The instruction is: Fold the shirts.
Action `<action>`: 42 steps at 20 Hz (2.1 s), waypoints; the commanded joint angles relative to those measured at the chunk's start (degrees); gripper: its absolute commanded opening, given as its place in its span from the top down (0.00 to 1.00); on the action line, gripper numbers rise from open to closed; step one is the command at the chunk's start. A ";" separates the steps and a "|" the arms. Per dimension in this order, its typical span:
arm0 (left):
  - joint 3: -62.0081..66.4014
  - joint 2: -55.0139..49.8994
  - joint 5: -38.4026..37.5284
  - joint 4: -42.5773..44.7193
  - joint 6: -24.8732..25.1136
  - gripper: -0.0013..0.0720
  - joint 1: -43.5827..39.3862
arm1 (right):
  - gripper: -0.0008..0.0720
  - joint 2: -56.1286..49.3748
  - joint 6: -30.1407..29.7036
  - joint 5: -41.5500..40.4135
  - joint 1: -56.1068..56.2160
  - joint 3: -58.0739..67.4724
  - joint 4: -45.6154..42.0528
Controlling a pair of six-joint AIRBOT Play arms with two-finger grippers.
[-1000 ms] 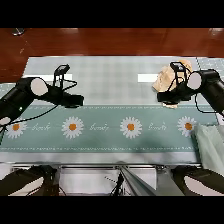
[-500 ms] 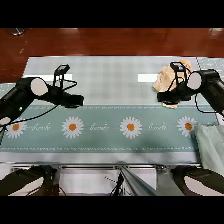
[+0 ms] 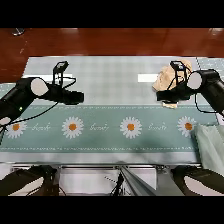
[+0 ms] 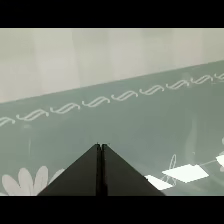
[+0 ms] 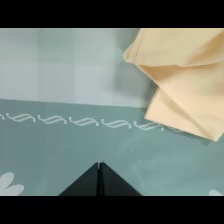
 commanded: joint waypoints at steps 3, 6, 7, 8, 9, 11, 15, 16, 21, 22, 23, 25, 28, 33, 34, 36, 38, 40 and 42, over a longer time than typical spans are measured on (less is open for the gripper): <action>0.00 -0.02 6.08 0.11 0.04 0.95 0.07 | 0.73 -0.04 1.29 -16.17 0.07 -0.02 -7.26; 0.00 -0.02 13.18 3.91 0.04 0.57 0.04 | 0.12 -0.24 4.07 -29.27 -0.07 0.07 -17.59; 0.00 -0.02 15.10 5.64 0.04 0.02 0.04 | 0.12 -0.81 4.94 -32.70 -0.92 0.48 -19.71; 0.09 -0.02 16.22 8.15 0.24 0.02 0.17 | 0.12 -1.97 6.36 -34.69 -2.45 1.62 -20.39; 0.15 -0.02 16.50 10.29 0.24 0.02 0.48 | 0.12 -3.82 8.28 -35.28 -4.74 3.61 -20.24; 0.11 -0.02 15.98 12.04 0.24 0.02 1.66 | 0.12 -8.74 12.00 -34.86 -9.92 8.24 -19.32; 0.07 -0.02 14.05 12.02 0.20 0.02 3.34 | 0.13 -20.11 12.04 -29.18 -18.01 17.22 -14.14; 0.07 -0.02 13.44 12.02 0.00 0.02 3.39 | 0.13 -23.17 12.11 -25.16 -19.30 19.56 -14.03; 0.02 -0.92 11.50 11.98 0.00 0.02 3.26 | 0.14 -32.15 7.10 -17.66 -22.32 24.28 -3.87; 0.02 -1.25 11.45 11.67 -0.02 0.02 3.26 | 0.14 -32.94 6.29 -17.40 -22.32 24.26 -2.60; -0.02 -1.44 11.23 10.97 0.00 0.02 3.23 | 0.15 -33.62 5.53 -16.81 -22.25 24.26 -1.18; -0.02 -1.66 9.94 10.01 0.00 0.02 3.23 | 0.56 -34.01 1.92 -14.91 -22.25 24.28 3.56; 1.33 -1.57 1.29 13.22 0.11 0.02 3.72 | 0.95 -31.58 -7.26 -14.21 -22.27 24.41 14.16; 4.52 3.72 -16.33 17.42 3.15 0.02 10.21 | 0.95 -19.58 -15.80 -14.36 -21.27 33.11 22.05; 2.99 6.75 -16.44 13.79 3.37 0.02 10.88 | 0.95 -16.46 -17.25 -14.34 -20.48 36.00 24.26; -3.39 14.75 -14.34 6.19 4.81 0.02 10.45 | 0.95 -10.60 -18.23 -14.12 -18.40 41.51 25.70; -10.05 22.38 -12.57 4.26 4.50 0.02 10.32 | 0.95 -5.40 -19.76 -13.16 -15.45 46.12 25.66; -16.28 29.66 -11.41 4.22 -0.04 0.02 10.88 | 0.95 -1.22 -21.86 -11.41 -11.17 50.18 23.54; -22.01 36.30 -8.87 4.22 -3.26 0.02 10.86 | 0.95 1.75 -21.81 -11.78 -7.19 54.25 21.46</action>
